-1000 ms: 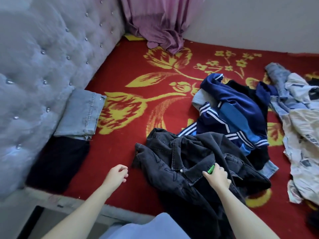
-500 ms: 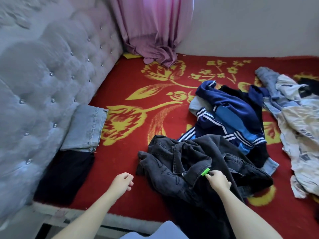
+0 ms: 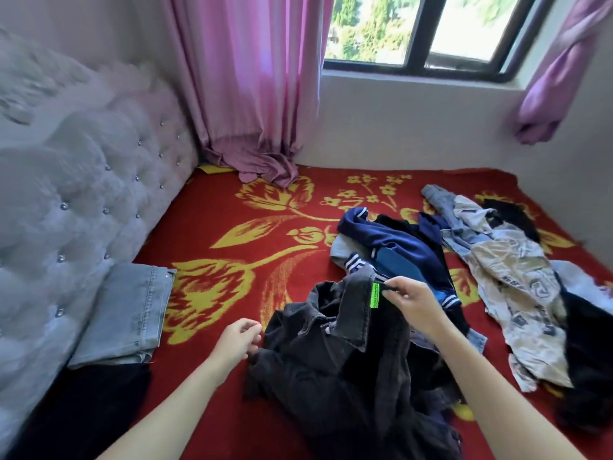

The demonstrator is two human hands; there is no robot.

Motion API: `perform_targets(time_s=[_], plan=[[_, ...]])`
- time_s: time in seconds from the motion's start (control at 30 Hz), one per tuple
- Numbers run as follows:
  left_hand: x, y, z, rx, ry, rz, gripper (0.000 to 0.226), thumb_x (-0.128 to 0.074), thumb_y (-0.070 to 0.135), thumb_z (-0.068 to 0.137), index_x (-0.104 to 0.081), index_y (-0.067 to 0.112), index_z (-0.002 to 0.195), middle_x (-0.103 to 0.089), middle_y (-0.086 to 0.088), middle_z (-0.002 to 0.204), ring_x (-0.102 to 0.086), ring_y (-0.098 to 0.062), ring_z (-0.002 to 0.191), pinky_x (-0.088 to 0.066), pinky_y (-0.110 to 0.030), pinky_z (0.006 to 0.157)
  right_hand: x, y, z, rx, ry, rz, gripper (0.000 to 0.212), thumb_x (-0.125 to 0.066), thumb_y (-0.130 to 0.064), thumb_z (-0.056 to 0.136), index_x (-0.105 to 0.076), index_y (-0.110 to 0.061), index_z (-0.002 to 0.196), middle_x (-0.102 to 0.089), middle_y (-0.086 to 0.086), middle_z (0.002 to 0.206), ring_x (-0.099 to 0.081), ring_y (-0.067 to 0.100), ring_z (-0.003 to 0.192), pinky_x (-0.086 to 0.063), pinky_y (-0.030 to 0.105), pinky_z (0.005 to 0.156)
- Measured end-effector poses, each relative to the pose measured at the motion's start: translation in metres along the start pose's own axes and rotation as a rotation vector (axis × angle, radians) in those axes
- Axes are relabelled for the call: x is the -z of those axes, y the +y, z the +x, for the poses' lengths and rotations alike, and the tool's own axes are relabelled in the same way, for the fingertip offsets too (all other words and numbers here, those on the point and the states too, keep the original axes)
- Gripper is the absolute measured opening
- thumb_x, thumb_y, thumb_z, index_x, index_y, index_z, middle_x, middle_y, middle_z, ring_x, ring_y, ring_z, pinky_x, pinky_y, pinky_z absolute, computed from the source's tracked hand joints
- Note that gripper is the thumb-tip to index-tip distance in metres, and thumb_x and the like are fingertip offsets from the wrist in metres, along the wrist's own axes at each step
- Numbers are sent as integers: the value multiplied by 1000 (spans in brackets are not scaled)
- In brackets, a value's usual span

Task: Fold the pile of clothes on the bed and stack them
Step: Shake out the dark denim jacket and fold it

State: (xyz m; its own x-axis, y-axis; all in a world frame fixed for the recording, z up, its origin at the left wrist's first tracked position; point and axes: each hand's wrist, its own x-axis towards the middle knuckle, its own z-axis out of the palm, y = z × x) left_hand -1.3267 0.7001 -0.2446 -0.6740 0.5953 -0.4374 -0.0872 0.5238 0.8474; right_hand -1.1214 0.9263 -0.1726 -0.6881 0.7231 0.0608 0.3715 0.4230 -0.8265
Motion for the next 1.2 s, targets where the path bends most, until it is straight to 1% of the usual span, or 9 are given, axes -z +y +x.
perform_targets(time_s=[0.27, 0.3, 0.33, 0.4, 0.53, 0.77, 0.97, 1.07, 1.2], plan=[[19, 64, 10, -348, -108, 30, 50, -61, 33, 88, -40, 22, 133, -46, 3, 123, -47, -16, 114, -39, -28, 89, 54, -126, -10, 163, 30, 234, 33, -69, -4, 81, -73, -30, 61, -66, -11, 60, -58, 0, 57, -47, 13, 60], [20, 67, 12, -367, -134, 55, 54, -62, 33, 87, -38, 23, 135, -44, 3, 125, -45, -15, 116, -39, -28, 90, 58, -140, -15, 176, 32, 312, 14, -78, -21, 73, -74, -29, 63, -67, -9, 59, -59, 0, 56, -48, 11, 57], [21, 70, 13, -379, -161, 70, 58, -64, 33, 86, -36, 24, 137, -43, 3, 129, -44, -15, 117, -39, -29, 92, 64, -150, -18, 200, 36, 376, 19, -85, -42, 57, -75, -28, 64, -67, -7, 60, -60, 1, 55, -48, 11, 57], [20, 77, 14, -407, -206, 79, 62, -66, 31, 85, -35, 23, 139, -42, -1, 138, -43, -17, 121, -39, -29, 95, 75, -166, -20, 243, 49, 481, 52, -87, -58, 27, -75, -24, 65, -68, -6, 61, -61, 3, 54, -50, 12, 56], [11, 103, 15, -473, -243, 83, 58, -65, 27, 86, -38, 20, 138, -44, -4, 139, -45, -16, 118, -38, -24, 90, 98, -199, -23, 308, 88, 653, 52, -91, -46, 23, -76, -20, 66, -70, -5, 64, -64, 5, 55, -52, 15, 57], [-10, 160, 7, -585, -387, -59, 48, -61, 21, 89, -43, 13, 133, -50, -6, 130, -53, -15, 112, -46, -14, 81, 126, -248, -28, 352, 172, 741, 18, -68, -24, 40, -74, -20, 57, -68, -8, 57, -63, 3, 51, -51, 16, 53], [-16, 185, -2, -525, -657, -195, 48, -59, 23, 91, -41, 14, 135, -54, -3, 130, -56, -20, 115, -47, -35, 99, 133, -267, -29, 426, 128, 733, 17, -70, -29, 43, -74, -20, 57, -68, -8, 58, -64, 5, 53, -53, 17, 56], [-22, 194, -2, -505, -780, -20, 73, -64, 37, 82, -28, 24, 144, -44, 1, 141, -51, -18, 122, -44, -37, 102, 135, -270, -23, 460, 86, 742, 20, -74, -31, 39, -73, -19, 55, -67, -8, 57, -64, 4, 54, -53, 17, 57], [-21, 202, -9, -574, -760, -75, 32, -58, 15, 91, -53, 23, 122, -63, 2, 105, -62, -11, 89, -51, -32, 86, 143, -270, -14, 477, 37, 722, 37, -85, -36, 33, -75, -20, 64, -69, -8, 62, -64, 5, 59, -55, 18, 63]])
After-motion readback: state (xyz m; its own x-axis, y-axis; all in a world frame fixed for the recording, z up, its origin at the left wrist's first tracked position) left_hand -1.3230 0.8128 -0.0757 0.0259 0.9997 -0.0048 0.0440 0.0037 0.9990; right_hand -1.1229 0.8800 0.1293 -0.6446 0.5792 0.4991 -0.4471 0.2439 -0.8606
